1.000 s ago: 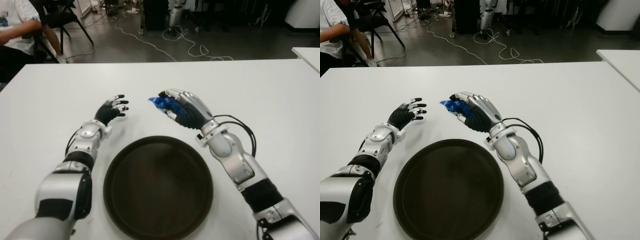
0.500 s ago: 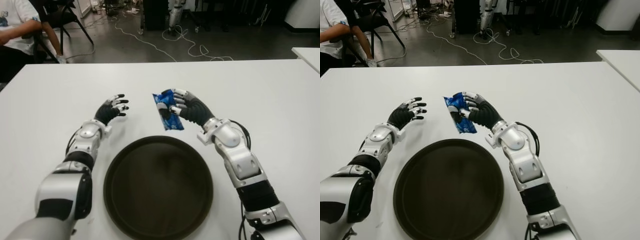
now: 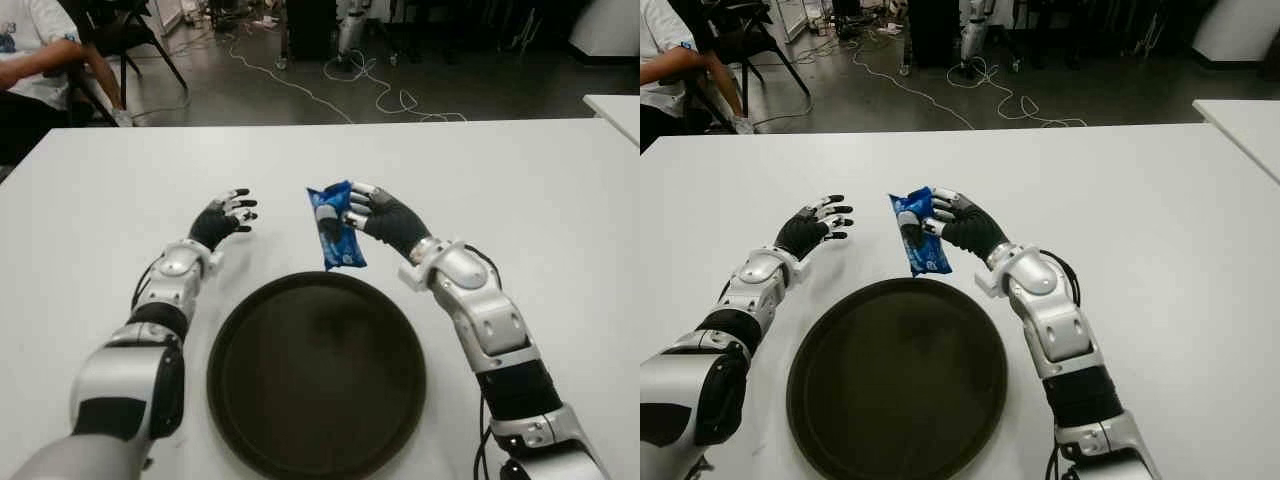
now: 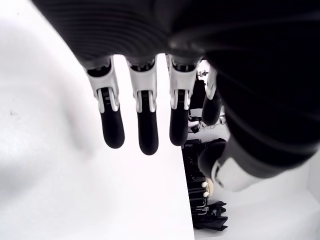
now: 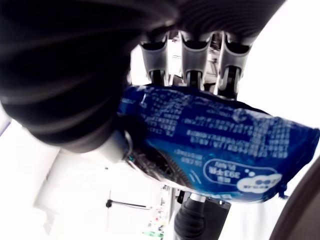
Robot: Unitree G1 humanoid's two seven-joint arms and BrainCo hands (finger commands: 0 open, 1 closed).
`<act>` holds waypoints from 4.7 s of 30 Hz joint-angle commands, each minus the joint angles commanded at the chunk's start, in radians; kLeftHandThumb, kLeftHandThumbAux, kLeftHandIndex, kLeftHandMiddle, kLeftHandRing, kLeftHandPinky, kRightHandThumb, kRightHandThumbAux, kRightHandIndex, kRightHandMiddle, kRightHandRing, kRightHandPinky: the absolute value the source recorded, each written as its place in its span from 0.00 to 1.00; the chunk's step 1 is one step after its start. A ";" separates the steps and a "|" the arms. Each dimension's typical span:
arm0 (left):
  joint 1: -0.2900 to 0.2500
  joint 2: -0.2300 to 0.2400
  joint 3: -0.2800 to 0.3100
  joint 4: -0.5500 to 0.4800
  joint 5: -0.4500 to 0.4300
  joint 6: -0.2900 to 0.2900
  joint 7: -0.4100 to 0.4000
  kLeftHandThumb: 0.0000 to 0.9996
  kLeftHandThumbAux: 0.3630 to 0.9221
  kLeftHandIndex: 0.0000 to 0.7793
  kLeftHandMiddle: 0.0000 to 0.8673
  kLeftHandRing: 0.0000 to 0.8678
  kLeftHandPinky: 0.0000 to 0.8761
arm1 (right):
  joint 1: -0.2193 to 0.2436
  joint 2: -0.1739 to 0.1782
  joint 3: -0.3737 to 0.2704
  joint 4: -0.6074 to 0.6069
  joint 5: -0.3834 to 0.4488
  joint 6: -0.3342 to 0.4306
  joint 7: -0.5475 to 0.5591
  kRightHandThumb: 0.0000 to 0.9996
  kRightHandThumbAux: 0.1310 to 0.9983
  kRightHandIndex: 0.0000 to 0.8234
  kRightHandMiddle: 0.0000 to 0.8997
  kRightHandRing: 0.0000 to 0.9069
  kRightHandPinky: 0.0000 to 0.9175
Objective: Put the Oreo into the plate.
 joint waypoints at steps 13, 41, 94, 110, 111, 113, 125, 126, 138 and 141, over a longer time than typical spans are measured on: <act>0.001 0.001 -0.009 -0.001 0.008 -0.009 -0.001 0.00 0.60 0.19 0.25 0.27 0.28 | -0.010 0.008 -0.020 -0.011 0.026 0.065 -0.019 0.70 0.69 0.52 0.82 0.88 0.89; -0.006 -0.004 0.002 -0.001 0.002 0.010 -0.003 0.00 0.64 0.17 0.24 0.27 0.28 | 0.001 -0.140 0.165 -0.060 -0.301 -0.138 -0.082 0.68 0.70 0.52 0.84 0.85 0.85; -0.008 -0.007 0.006 -0.003 -0.001 0.019 -0.004 0.00 0.64 0.17 0.25 0.27 0.28 | 0.044 -0.239 0.266 -0.086 -0.464 -0.407 0.065 0.70 0.69 0.52 0.73 0.73 0.66; -0.008 -0.012 0.000 -0.002 0.005 0.012 0.004 0.00 0.61 0.17 0.24 0.27 0.27 | 0.034 -0.299 0.297 -0.047 -0.504 -0.571 0.105 0.70 0.70 0.51 0.69 0.70 0.60; -0.008 -0.012 0.000 -0.002 0.005 0.013 0.005 0.00 0.61 0.17 0.24 0.27 0.27 | 0.032 -0.303 0.299 -0.045 -0.507 -0.575 0.110 0.70 0.70 0.51 0.69 0.70 0.61; -0.008 -0.013 0.000 -0.002 0.005 0.013 0.008 0.00 0.62 0.17 0.24 0.27 0.28 | 0.028 -0.311 0.312 -0.039 -0.519 -0.586 0.120 0.70 0.70 0.51 0.69 0.72 0.63; -0.011 -0.013 0.002 -0.001 0.001 0.016 -0.002 0.00 0.65 0.17 0.25 0.27 0.28 | 0.018 -0.311 0.324 0.002 -0.571 -0.693 0.081 0.70 0.70 0.51 0.68 0.72 0.67; -0.011 -0.013 0.002 -0.001 0.001 0.016 -0.004 0.00 0.64 0.17 0.25 0.27 0.28 | 0.018 -0.307 0.324 0.005 -0.572 -0.700 0.075 0.70 0.70 0.51 0.68 0.72 0.67; -0.010 -0.010 -0.009 0.001 0.015 0.001 0.006 0.00 0.62 0.18 0.25 0.28 0.28 | 0.038 -0.261 0.310 0.041 -0.564 -0.706 0.011 0.78 0.67 0.45 0.60 0.57 0.47; -0.009 -0.010 -0.008 0.002 0.015 -0.001 0.004 0.00 0.59 0.18 0.25 0.27 0.27 | 0.040 -0.253 0.309 0.059 -0.563 -0.718 -0.009 0.81 0.66 0.43 0.59 0.51 0.38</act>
